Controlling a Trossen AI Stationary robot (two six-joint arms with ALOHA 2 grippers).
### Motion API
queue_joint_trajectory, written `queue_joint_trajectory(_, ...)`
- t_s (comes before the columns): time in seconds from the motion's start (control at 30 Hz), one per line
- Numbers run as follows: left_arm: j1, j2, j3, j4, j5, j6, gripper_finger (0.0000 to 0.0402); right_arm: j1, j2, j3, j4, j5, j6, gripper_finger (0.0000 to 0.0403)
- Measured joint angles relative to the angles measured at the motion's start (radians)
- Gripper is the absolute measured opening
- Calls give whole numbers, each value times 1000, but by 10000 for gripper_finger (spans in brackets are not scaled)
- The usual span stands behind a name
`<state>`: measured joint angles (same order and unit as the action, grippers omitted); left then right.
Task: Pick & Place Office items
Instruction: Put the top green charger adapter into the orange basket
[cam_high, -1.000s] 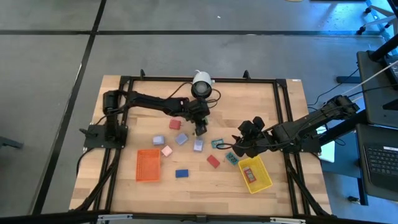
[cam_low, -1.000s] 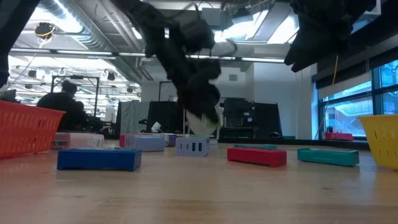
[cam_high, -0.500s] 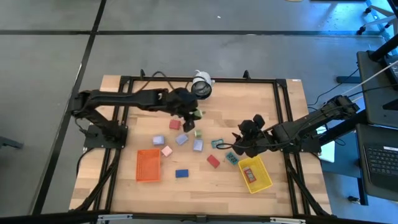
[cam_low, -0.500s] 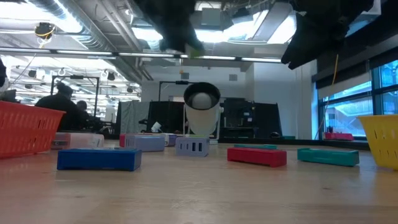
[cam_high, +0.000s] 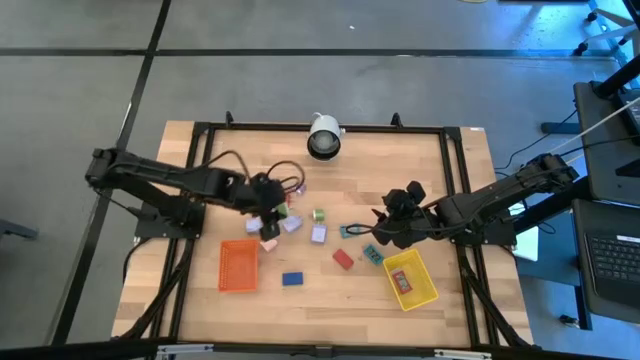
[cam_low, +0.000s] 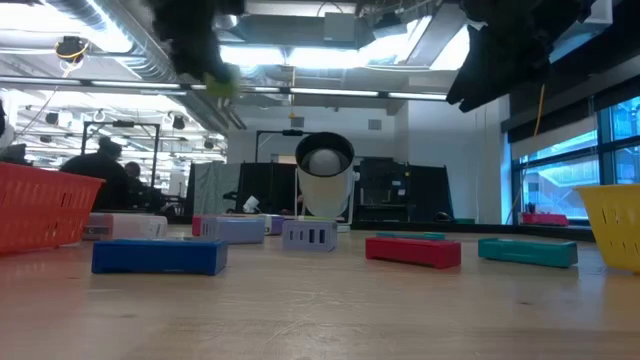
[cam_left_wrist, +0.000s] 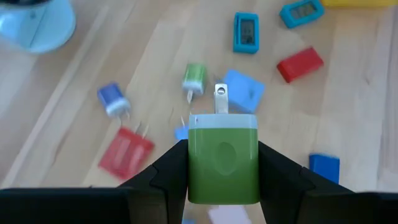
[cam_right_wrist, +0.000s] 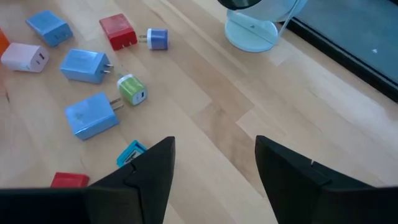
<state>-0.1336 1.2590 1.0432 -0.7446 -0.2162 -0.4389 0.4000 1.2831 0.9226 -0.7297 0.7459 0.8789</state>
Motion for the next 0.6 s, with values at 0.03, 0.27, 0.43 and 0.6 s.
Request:
queue_joint_trajectory(0.03,-23,-19,-13,-20,-12,-20,145,0,0,0,2,-2,1,223)
queue_joint_trajectory(0.27,-196,-139,-101,-51,-126,-197,145,-2,0,0,18,-1,3,223)
queue_joint_trajectory(0.43,-313,-177,-163,-66,-133,-325,145,-2,0,0,46,6,3,223)
queue_joint_trajectory(0.6,-415,-178,-220,-79,-134,-428,145,-2,0,0,78,6,2,223)
